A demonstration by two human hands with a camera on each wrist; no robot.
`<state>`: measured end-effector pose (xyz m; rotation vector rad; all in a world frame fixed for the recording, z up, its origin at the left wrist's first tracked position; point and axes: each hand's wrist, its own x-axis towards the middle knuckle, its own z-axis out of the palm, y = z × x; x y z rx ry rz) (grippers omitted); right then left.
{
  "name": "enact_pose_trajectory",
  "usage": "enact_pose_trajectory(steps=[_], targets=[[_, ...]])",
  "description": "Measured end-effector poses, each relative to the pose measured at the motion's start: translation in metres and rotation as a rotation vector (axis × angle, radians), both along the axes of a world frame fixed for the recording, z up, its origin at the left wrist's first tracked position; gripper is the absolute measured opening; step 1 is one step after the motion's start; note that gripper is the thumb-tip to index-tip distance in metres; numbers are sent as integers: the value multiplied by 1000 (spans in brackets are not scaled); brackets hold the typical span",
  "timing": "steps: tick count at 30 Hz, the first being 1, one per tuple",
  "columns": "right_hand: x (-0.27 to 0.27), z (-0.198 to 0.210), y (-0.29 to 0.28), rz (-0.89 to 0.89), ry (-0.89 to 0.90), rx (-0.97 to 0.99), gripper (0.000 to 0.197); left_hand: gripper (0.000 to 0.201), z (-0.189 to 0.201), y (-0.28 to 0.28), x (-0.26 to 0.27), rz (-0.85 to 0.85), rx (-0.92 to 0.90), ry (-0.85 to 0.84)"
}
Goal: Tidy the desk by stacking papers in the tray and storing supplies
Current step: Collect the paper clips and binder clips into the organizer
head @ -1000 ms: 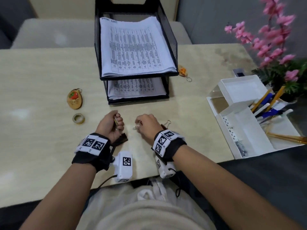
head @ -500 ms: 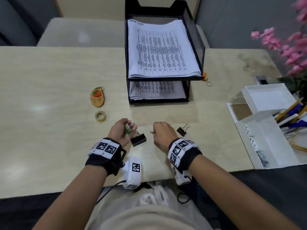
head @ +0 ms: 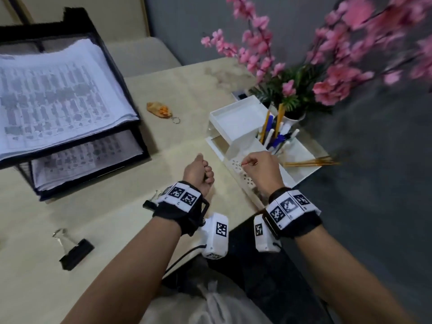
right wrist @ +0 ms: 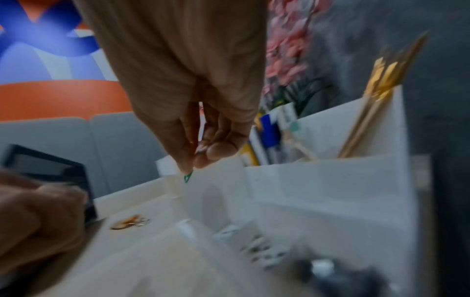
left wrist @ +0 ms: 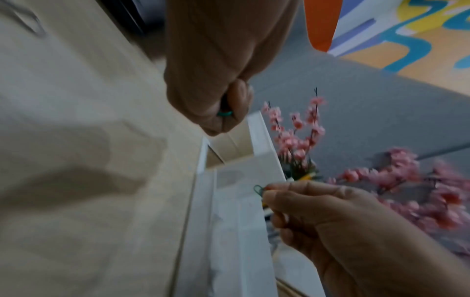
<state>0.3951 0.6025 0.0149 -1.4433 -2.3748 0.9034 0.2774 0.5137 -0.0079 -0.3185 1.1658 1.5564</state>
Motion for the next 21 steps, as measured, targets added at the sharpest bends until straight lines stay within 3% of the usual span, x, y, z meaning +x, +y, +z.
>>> enact_pose_trajectory(steps=[5, 11, 15, 21], targets=[[20, -7, 29, 16, -130, 8, 20, 39, -6, 65, 41, 3, -47, 75], [28, -31, 46, 13, -157, -38, 23, 35, -18, 108, 59, -73, -88, 286], [30, -41, 50, -2, -132, -70, 21, 38, -35, 114, 67, -192, -166, 411], [38, -43, 46, 10, -43, -48, 27, 47, -37, 106, 74, -163, -160, 436]])
